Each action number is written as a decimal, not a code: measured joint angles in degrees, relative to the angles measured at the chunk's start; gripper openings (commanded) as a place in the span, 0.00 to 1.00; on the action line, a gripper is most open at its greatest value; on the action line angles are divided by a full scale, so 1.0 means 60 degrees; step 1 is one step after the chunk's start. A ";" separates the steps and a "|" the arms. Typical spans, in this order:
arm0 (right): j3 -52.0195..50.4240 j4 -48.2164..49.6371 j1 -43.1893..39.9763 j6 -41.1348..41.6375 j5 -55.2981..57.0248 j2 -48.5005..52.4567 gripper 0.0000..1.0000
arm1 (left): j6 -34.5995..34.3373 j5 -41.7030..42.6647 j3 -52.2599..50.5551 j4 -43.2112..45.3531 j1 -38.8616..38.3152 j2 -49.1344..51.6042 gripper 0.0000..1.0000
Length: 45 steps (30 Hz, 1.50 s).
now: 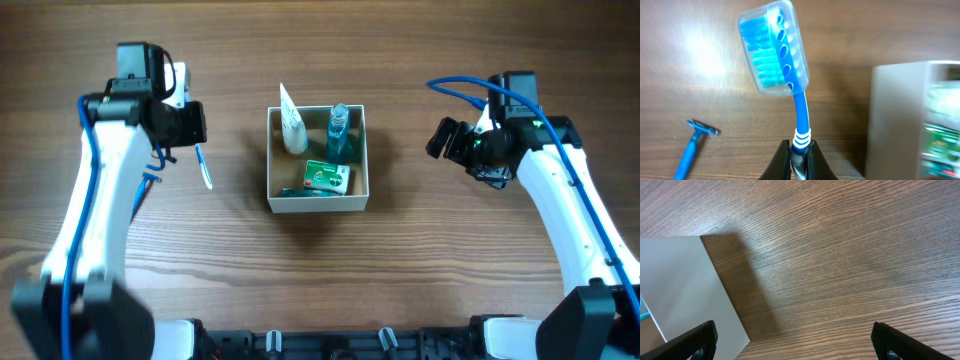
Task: Pack container
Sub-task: 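Place the toothbrush into the box and withdraw left arm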
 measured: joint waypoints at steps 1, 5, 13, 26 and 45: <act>0.0000 0.0018 0.0000 0.0000 0.0000 0.0000 1.00 | 0.0189 -0.0007 0.0011 -0.0073 -0.0248 -0.0565 0.04; 0.0000 0.0076 0.0000 0.0000 0.0000 0.0000 1.00 | 0.2430 -0.0069 0.0015 -0.0317 -0.2138 -0.2492 0.04; 0.0000 0.0142 0.0000 0.0000 0.0000 0.0000 1.00 | 0.6808 -0.0146 0.0015 -0.0251 -0.5497 -0.2306 0.04; 0.0000 0.0178 0.0000 0.0000 0.0000 0.0000 1.00 | 0.7697 -0.0149 0.0015 0.0750 -0.5992 0.1129 0.19; 0.0000 0.0178 0.0000 -0.0004 0.0000 0.0000 1.00 | 0.2459 -0.1861 -0.0091 -0.0233 0.0484 -0.1628 0.94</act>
